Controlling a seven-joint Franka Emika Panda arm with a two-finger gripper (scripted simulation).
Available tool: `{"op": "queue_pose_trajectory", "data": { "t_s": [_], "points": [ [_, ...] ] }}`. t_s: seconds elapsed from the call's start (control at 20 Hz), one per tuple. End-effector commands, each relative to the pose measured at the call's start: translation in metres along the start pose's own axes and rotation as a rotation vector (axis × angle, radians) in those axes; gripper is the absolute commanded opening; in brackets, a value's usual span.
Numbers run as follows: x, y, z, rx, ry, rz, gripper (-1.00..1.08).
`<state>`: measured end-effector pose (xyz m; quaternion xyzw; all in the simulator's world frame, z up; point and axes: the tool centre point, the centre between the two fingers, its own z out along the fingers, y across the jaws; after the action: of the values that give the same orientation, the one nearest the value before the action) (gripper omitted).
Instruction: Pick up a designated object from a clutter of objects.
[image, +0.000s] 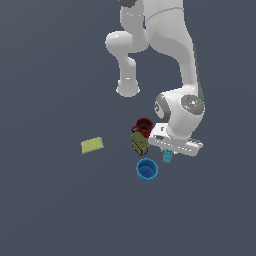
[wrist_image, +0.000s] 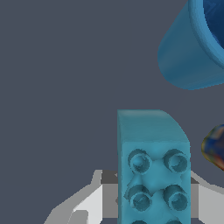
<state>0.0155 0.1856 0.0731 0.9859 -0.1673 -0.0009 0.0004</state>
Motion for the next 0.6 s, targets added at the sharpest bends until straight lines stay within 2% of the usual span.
{"op": "queue_pose_trajectory", "data": {
  "t_s": [0.0,0.55],
  "points": [
    [0.005,0.007,-0.021,0.001,0.002,0.000,-1.00],
    [0.034,0.049,-0.143,0.003,0.001,0.000,-1.00]
  ]
}}
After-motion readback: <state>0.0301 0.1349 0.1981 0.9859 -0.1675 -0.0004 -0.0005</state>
